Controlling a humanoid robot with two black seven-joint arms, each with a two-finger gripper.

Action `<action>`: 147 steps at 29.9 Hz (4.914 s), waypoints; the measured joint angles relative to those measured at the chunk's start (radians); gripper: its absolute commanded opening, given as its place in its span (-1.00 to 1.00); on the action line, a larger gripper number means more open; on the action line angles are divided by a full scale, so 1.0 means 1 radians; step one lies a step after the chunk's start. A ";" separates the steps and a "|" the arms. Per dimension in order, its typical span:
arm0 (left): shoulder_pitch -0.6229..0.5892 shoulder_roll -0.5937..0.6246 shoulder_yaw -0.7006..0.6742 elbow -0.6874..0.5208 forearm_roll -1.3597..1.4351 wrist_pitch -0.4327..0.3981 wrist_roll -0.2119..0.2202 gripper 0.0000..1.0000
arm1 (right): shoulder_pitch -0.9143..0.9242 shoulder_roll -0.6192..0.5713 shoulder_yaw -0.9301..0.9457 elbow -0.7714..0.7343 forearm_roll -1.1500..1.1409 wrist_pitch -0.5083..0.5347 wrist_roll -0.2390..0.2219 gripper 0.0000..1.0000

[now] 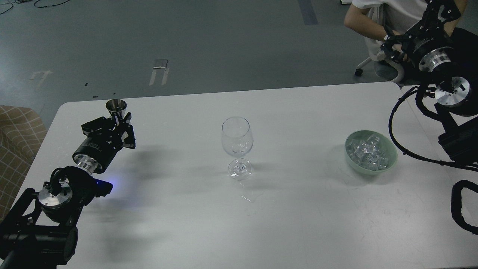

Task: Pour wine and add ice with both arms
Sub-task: 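Carry the jigger with the left gripper over the wine glass, then tilt the jigger with the left gripper to pour into the glass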

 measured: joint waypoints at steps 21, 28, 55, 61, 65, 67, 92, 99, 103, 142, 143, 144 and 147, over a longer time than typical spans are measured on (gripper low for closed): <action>0.082 0.085 0.130 -0.317 -0.005 -0.010 0.032 -1.00 | -0.020 -0.016 0.003 0.000 0.000 -0.012 0.000 1.00; 0.088 0.115 0.148 -0.398 -0.006 0.000 0.035 -1.00 | -0.045 -0.031 0.004 0.004 0.001 -0.014 0.000 1.00; -0.111 0.102 0.331 -0.373 0.004 0.148 0.118 -1.00 | -0.076 -0.044 0.023 0.006 0.003 -0.006 0.004 1.00; -0.170 0.050 0.355 -0.338 0.009 0.161 0.131 -1.00 | -0.076 -0.052 0.031 0.006 0.003 -0.005 0.004 1.00; -0.182 0.048 0.369 -0.332 0.020 0.169 0.132 -1.00 | -0.076 -0.062 0.033 0.004 0.003 -0.003 0.003 1.00; -0.182 0.050 0.374 -0.332 0.037 0.170 0.132 -1.00 | -0.079 -0.063 0.035 0.004 0.003 -0.003 0.003 1.00; -0.241 0.073 0.403 -0.344 0.222 0.245 0.192 -1.00 | -0.098 -0.055 0.057 0.002 0.003 0.000 0.007 1.00; -0.241 0.088 0.402 -0.362 0.273 0.238 0.208 -1.00 | -0.104 -0.055 0.057 -0.002 0.003 0.003 0.007 1.00; -0.243 0.091 0.402 -0.376 0.291 0.238 0.209 -1.00 | -0.109 -0.055 0.056 -0.003 0.002 0.003 0.005 1.00; -0.307 0.095 0.418 -0.442 0.664 0.247 0.273 -1.00 | -0.115 -0.055 0.054 -0.004 0.002 0.003 0.002 1.00; -0.307 0.095 0.418 -0.445 0.676 0.247 0.273 -1.00 | -0.115 -0.055 0.054 -0.003 0.002 0.003 0.002 1.00; -0.307 0.096 0.419 -0.451 0.689 0.247 0.273 -1.00 | -0.115 -0.055 0.054 -0.002 0.002 0.003 0.002 1.00; -0.308 0.097 0.419 -0.472 0.724 0.247 0.273 -1.00 | -0.115 -0.055 0.054 0.000 0.002 0.003 0.002 1.00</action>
